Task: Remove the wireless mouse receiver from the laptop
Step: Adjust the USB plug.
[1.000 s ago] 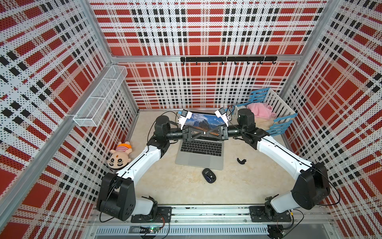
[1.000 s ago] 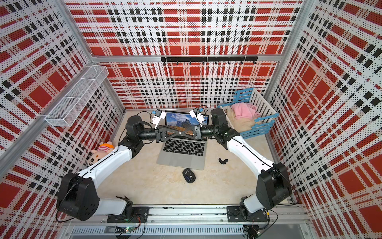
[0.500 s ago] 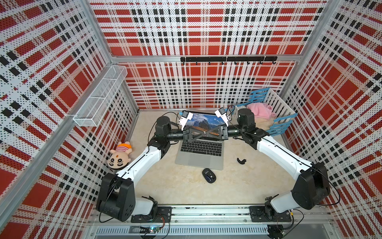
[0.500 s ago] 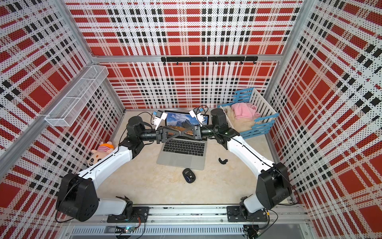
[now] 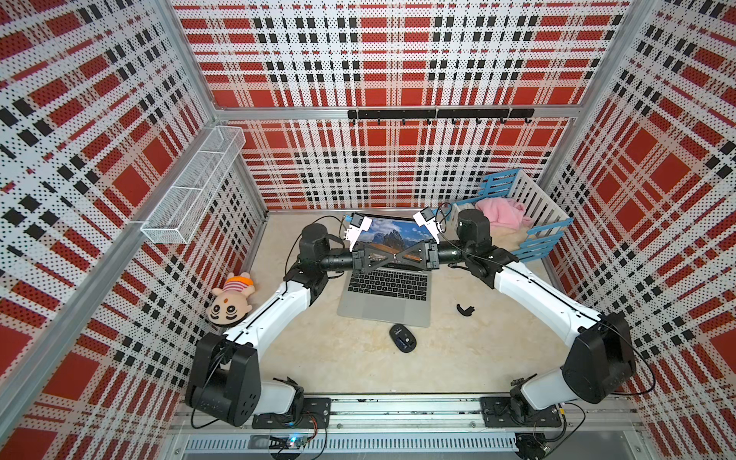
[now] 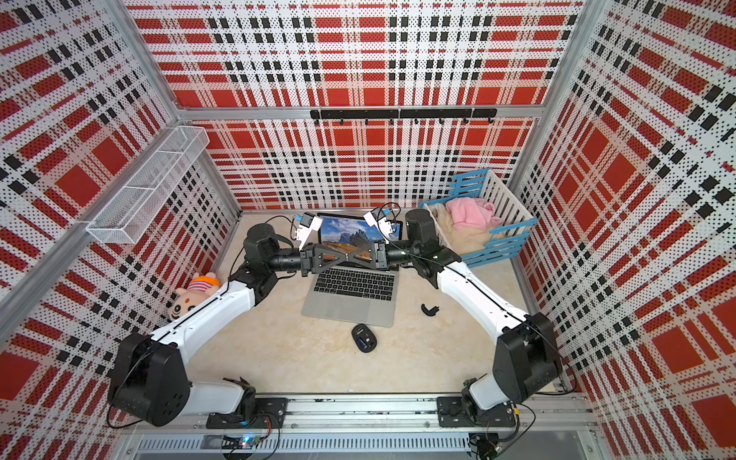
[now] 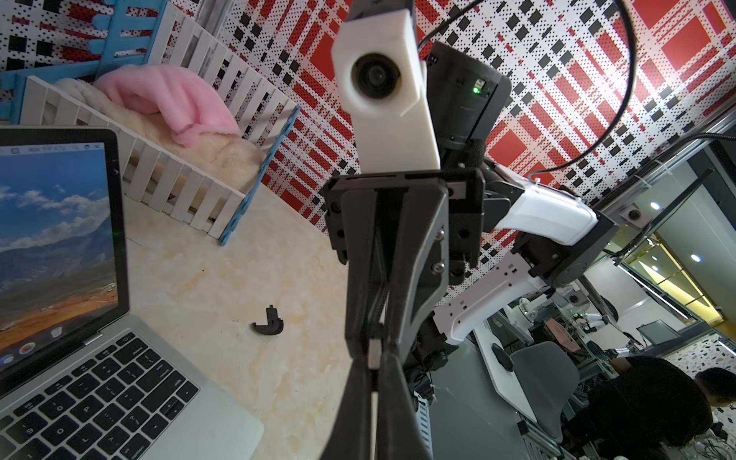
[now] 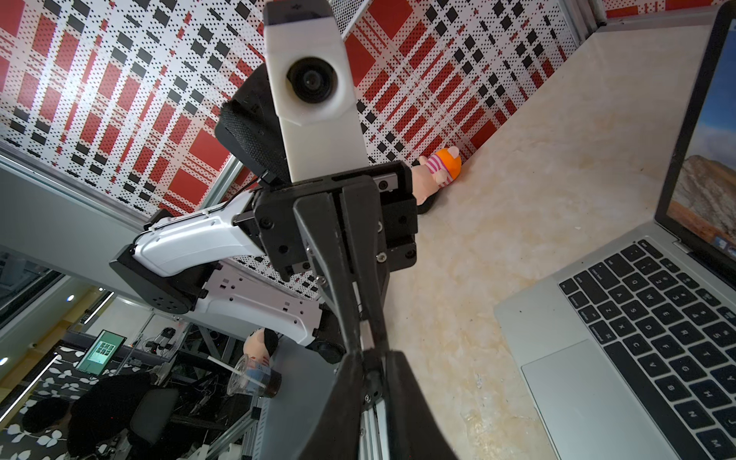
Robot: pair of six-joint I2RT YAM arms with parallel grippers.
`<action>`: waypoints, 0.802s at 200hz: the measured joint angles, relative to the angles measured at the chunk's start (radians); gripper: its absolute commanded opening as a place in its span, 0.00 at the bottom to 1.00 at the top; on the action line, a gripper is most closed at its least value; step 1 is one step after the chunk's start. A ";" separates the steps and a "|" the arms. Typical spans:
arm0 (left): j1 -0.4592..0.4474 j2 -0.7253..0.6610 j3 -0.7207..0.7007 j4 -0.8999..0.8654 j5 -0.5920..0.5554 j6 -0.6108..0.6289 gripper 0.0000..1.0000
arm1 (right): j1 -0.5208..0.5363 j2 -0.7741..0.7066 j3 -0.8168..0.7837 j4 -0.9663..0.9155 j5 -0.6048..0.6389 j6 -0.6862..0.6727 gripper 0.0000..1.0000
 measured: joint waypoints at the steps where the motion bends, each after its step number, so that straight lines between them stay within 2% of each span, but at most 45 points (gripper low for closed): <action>1: 0.000 0.000 0.000 0.000 0.000 0.000 0.00 | 0.000 0.000 0.000 0.000 0.000 0.000 0.21; 52: -0.001 0.000 0.000 0.000 0.009 0.002 0.00 | 0.002 0.000 0.000 0.004 -0.001 0.012 0.19; 88: 0.008 0.000 0.000 -0.001 0.013 -0.001 0.00 | 0.003 0.000 0.000 0.008 -0.002 0.005 0.01; 116: 0.014 0.000 0.000 -0.001 0.017 -0.002 0.00 | 0.003 0.000 0.000 0.009 -0.001 -0.002 0.00; 139: 0.016 0.000 -0.001 0.000 0.014 0.003 0.32 | 0.003 0.000 0.000 0.006 0.001 -0.002 0.00; 146: 0.019 0.000 -0.004 0.002 0.012 0.003 0.37 | 0.003 0.000 0.000 -0.002 0.004 -0.010 0.00; 160: 0.032 -0.003 -0.016 0.004 -0.007 0.003 0.40 | 0.003 -0.001 0.003 -0.040 0.028 -0.034 0.00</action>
